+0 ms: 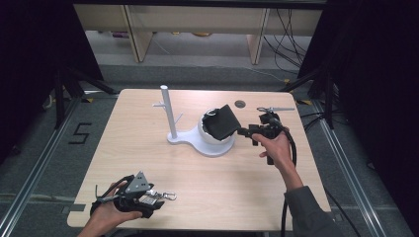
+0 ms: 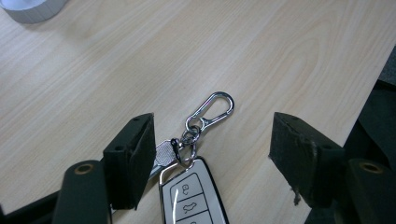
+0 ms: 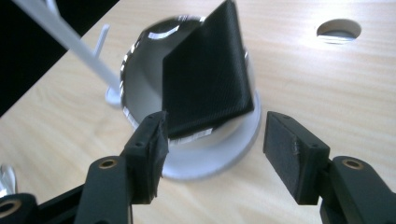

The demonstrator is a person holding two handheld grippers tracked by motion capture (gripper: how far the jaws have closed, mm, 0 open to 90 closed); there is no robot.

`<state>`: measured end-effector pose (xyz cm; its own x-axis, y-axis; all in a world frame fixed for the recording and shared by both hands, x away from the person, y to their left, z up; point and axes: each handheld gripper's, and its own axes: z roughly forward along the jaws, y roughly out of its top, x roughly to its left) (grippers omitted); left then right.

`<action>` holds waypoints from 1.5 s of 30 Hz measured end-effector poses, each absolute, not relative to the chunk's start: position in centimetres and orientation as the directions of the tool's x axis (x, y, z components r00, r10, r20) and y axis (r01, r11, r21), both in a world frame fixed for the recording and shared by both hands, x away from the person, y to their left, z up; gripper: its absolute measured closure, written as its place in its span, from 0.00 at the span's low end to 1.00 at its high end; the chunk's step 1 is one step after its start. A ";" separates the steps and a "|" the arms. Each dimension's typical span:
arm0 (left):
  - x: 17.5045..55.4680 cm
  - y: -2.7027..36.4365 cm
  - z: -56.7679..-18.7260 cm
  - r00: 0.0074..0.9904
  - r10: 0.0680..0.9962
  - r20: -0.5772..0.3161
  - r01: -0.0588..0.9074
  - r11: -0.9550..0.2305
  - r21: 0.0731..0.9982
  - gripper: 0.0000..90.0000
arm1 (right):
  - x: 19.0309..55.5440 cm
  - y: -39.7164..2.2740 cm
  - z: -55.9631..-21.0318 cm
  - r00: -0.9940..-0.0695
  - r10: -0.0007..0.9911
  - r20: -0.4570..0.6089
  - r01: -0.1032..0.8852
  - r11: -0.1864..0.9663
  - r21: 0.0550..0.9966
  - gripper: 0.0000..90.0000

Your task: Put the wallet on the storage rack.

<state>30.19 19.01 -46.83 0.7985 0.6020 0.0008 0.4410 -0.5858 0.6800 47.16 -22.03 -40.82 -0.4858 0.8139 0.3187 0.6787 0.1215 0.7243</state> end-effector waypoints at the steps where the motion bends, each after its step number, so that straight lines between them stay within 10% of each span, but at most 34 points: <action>1: 30.2 19.0 -46.8 0.794 0.608 0.002 0.446 -0.584 0.678 0.35 | 46.8 -22.1 -40.9 -0.495 0.811 0.311 0.674 0.133 0.727 0.45; 45: 31.0 19.7 -47.6 0.797 0.603 0.006 0.460 -0.615 0.641 0.28 | 35.7 -20.1 -48.6 -0.617 0.740 0.268 0.670 0.315 0.673 0.30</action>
